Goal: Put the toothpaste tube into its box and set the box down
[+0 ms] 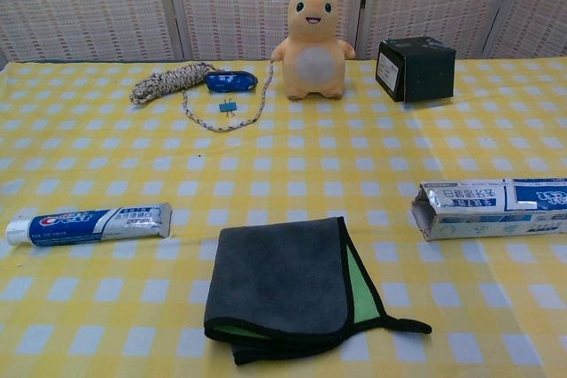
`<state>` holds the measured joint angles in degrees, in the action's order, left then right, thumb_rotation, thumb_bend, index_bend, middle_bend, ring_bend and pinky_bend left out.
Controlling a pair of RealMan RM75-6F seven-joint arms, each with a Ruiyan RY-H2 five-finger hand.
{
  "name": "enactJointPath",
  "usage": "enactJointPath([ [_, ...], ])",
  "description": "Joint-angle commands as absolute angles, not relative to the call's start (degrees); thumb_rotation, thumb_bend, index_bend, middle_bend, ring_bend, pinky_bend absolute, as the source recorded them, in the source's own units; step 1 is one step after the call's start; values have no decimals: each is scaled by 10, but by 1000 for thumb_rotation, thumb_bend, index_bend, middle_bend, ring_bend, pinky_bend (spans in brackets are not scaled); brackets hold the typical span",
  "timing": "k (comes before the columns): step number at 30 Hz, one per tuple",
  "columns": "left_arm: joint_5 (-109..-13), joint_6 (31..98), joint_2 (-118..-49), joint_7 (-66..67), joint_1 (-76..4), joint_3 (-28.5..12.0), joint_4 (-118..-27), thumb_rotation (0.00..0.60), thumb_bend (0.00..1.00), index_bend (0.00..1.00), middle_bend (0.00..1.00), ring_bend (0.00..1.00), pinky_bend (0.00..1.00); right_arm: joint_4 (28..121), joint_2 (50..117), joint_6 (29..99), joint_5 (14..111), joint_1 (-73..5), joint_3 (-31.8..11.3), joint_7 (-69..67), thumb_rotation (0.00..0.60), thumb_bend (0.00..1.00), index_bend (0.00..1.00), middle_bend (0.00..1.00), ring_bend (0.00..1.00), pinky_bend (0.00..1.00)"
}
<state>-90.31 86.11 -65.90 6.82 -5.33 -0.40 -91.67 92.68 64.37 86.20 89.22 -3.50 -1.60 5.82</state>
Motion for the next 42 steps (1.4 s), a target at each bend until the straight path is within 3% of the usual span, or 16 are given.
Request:
enactJointPath([
  [1, -905, 861, -659, 67, -53, -3, -916, 600, 212, 6, 45, 40, 55, 928, 643, 862, 893, -35, -15, 59, 600, 326, 0, 0, 0, 0],
  [12, -936, 851, -660, 42, -61, 13, -922, 600, 212, 16, 68, 57, 80, 928, 640, 873, 903, -29, -13, 53, 600, 326, 0, 0, 0, 0],
  [14, -965, 866, -674, 22, -70, 10, -914, 600, 212, 57, 186, 160, 177, 928, 639, 871, 901, -29, -12, 50, 600, 326, 0, 0, 0, 0],
  [19, -993, 862, -710, 36, -99, -7, -882, 600, 212, 239, 763, 706, 804, 929, 641, 870, 902, -31, -15, 54, 600, 326, 0, 0, 0, 0],
  [22, -987, 833, -717, 33, -120, -11, -873, 600, 213, 329, 968, 900, 971, 930, 644, 863, 897, -34, -16, 63, 600, 325, 0, 0, 0, 0],
  [26, -962, 786, -720, 34, -138, -11, -890, 600, 211, 391, 1000, 996, 1000, 933, 644, 854, 884, -36, -20, 66, 600, 326, 0, 0, 0, 0],
  [35, -884, 698, -741, 133, -171, -24, -935, 600, 212, 430, 1000, 1000, 1000, 935, 647, 840, 874, -42, -22, 78, 600, 326, 0, 0, 0, 0],
  [42, -799, 653, -765, 174, -191, -46, -952, 600, 217, 399, 1000, 1000, 1000, 939, 645, 834, 865, -44, -25, 78, 600, 325, 0, 0, 0, 0],
])
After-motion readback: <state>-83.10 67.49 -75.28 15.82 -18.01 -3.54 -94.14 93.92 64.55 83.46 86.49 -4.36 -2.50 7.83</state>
